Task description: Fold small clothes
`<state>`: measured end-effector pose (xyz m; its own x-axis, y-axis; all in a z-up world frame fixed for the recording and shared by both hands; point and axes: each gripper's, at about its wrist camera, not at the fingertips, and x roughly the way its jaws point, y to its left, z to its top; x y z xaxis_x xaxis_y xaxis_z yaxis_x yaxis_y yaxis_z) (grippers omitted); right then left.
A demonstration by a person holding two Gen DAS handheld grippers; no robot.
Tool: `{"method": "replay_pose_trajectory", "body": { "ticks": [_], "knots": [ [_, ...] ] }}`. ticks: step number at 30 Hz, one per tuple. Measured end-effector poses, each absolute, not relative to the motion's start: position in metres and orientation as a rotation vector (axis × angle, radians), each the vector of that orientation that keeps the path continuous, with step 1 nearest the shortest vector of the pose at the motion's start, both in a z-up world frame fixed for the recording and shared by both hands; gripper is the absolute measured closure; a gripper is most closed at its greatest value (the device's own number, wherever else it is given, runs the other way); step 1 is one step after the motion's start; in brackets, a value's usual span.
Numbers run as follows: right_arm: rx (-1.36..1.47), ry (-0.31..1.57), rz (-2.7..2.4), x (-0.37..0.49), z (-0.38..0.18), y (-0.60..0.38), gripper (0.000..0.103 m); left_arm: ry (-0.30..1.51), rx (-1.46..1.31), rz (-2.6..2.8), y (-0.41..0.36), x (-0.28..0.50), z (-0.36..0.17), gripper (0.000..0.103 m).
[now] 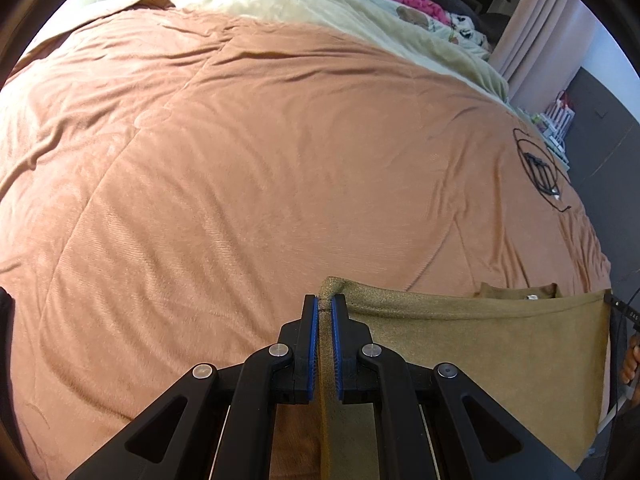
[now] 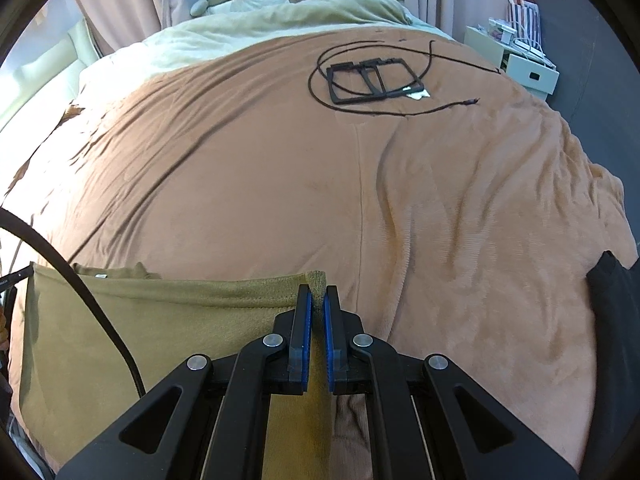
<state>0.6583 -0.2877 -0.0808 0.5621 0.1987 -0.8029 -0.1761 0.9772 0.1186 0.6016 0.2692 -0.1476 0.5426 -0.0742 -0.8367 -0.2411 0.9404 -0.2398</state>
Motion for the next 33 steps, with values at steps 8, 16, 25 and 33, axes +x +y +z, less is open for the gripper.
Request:
{"method": "replay_pose_trajectory", "body": {
  "ticks": [8, 16, 25, 33],
  "knots": [
    [0.019, 0.937, 0.198, 0.676, -0.083, -0.280, 0.101, 0.994, -0.343, 0.128, 0.272, 0.610, -0.151, 0.096],
    [0.048, 0.992, 0.168, 0.686, -0.095, -0.276, 0.097, 1.064, -0.311, 0.225, 0.273, 0.619, -0.162, 0.096],
    [0.051, 1.005, 0.229, 0.654, -0.075, -0.278, 0.095, 1.035, -0.342, 0.172, 0.271, 0.580, -0.135, 0.095],
    [-0.005, 1.029, 0.304, 0.617, -0.073, -0.260, 0.057, 1.090, -0.293, 0.052, 0.220, 0.563, -0.137, 0.093]
  ]
}}
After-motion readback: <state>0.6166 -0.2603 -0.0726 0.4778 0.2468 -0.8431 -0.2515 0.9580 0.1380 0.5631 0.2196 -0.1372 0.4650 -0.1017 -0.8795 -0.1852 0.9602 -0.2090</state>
